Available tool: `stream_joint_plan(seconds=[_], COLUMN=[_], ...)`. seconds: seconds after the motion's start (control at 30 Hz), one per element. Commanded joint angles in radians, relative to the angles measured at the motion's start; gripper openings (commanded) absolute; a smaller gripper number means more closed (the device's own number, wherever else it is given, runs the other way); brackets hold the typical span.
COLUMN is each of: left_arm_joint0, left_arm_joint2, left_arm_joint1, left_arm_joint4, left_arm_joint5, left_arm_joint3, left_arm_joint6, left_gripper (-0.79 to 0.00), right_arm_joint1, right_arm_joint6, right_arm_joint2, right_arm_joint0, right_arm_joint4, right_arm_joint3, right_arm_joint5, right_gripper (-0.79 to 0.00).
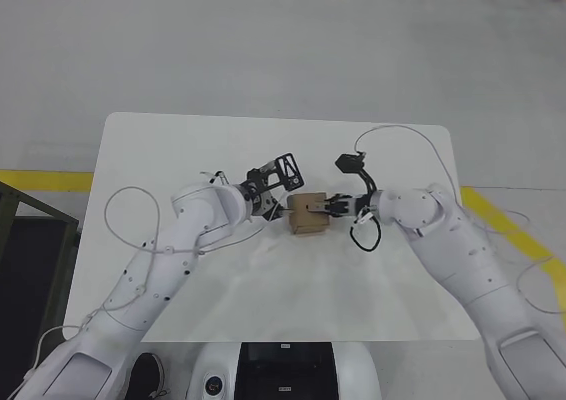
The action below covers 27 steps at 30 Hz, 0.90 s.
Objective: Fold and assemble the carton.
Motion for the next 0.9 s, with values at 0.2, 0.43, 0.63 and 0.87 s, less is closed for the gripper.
stream_joint_plan(seconds=[0.2, 0.43, 0.63, 0.87], left_arm_joint0=[-0.005, -0.018, -0.044, -0.036], left_arm_joint2=[0.013, 0.025, 0.049, 0.022], left_arm_joint1=[-0.002, -0.006, -0.013, -0.011], left_arm_joint4=[0.006, 0.007, 0.015, -0.004], left_arm_joint5=[0.002, -0.001, 0.008, 0.032], left_arm_joint3=[-0.008, -0.004, 0.006, 0.015], left_arm_joint6=[-0.004, -0.006, -0.007, 0.004], left_gripper=[0.000, 0.000, 0.000, 0.000], right_arm_joint1=[0.007, 0.005, -0.002, -0.023], right_arm_joint6=[0.048, 0.166, 0.233, 0.266], right_arm_joint2=[-0.001, -0.035, -0.072, -0.155], right_arm_joint0=[-0.002, 0.028, 0.056, 0.086], right_arm_joint4=[-0.101, -0.223, -0.316, -0.506], right_arm_joint3=[-0.114, -0.199, -0.226, -0.277], right_arm_joint5=[0.145, 0.339, 0.458, 0.629], right_gripper=[-0.123, -0.062, 0.000, 0.000])
